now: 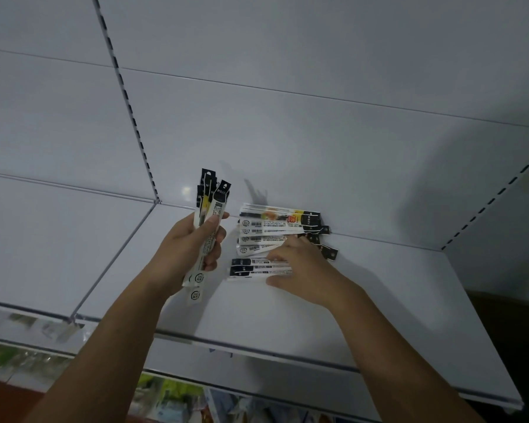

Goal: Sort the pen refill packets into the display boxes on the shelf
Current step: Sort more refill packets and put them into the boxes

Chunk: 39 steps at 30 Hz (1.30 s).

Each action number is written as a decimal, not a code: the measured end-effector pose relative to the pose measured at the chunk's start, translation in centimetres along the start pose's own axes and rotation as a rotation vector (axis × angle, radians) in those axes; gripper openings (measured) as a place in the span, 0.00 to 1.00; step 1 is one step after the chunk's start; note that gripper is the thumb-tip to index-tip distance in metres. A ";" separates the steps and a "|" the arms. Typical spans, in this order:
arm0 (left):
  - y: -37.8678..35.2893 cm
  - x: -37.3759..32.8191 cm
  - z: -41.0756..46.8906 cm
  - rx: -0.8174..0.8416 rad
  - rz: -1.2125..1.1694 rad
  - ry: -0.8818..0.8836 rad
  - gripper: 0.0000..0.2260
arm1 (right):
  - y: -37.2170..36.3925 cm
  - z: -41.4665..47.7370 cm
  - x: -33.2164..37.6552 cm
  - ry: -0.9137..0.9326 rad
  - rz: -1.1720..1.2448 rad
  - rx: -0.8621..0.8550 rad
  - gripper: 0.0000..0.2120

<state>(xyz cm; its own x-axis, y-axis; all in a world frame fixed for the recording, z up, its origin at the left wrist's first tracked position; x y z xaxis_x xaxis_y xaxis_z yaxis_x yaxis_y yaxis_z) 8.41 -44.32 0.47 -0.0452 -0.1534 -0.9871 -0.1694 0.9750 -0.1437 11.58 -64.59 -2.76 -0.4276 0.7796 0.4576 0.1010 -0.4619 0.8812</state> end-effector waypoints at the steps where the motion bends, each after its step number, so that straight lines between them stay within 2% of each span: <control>1: 0.0 0.1 0.0 0.000 0.004 0.001 0.13 | -0.1 0.0 0.0 0.010 0.009 0.006 0.22; 5: -0.1 0.2 -0.3 0.008 0.025 -0.001 0.12 | 0.0 -0.1 0.6 0.080 -0.026 0.002 0.17; 11: -0.4 0.0 -0.3 0.025 0.069 -0.015 0.12 | 0.0 -0.6 0.9 0.087 -0.078 -0.008 0.18; 21: -1.3 -0.2 -0.3 0.059 0.127 -0.030 0.16 | -0.4 -1.3 2.0 0.107 -0.179 -0.015 0.09; 28: -1.5 0.1 -0.2 0.074 0.088 -0.020 0.15 | 0.8 -1.9 0.3 -0.089 0.073 0.026 0.06; 35: -1.8 1.0 -0.1 0.094 0.085 -0.004 0.12 | 1.3 -2.3 -0.6 -0.244 0.306 -0.019 0.15; 39: -2.0 1.0 -0.1 0.099 0.100 -0.008 0.12 | 1.7 -2.2 -1.0 -0.344 0.477 -0.021 0.07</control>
<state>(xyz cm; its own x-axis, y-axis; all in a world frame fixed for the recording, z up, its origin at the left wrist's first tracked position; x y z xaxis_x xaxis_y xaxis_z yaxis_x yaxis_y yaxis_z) 8.63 -46.46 -0.25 -0.0495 -0.0536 -0.9973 -0.0659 0.9966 -0.0503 10.16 -67.12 -1.96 -0.0233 0.5746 0.8181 0.1914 -0.8006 0.5678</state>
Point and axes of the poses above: each hand's wrist, its own z-axis towards the middle knuckle, its own y-axis out of the back of the hand, x = y × z, the point moved 10 cm from there along z, towards the middle knuckle, and after that the axes turned 9 degrees about -x, right-handed, at the moved point
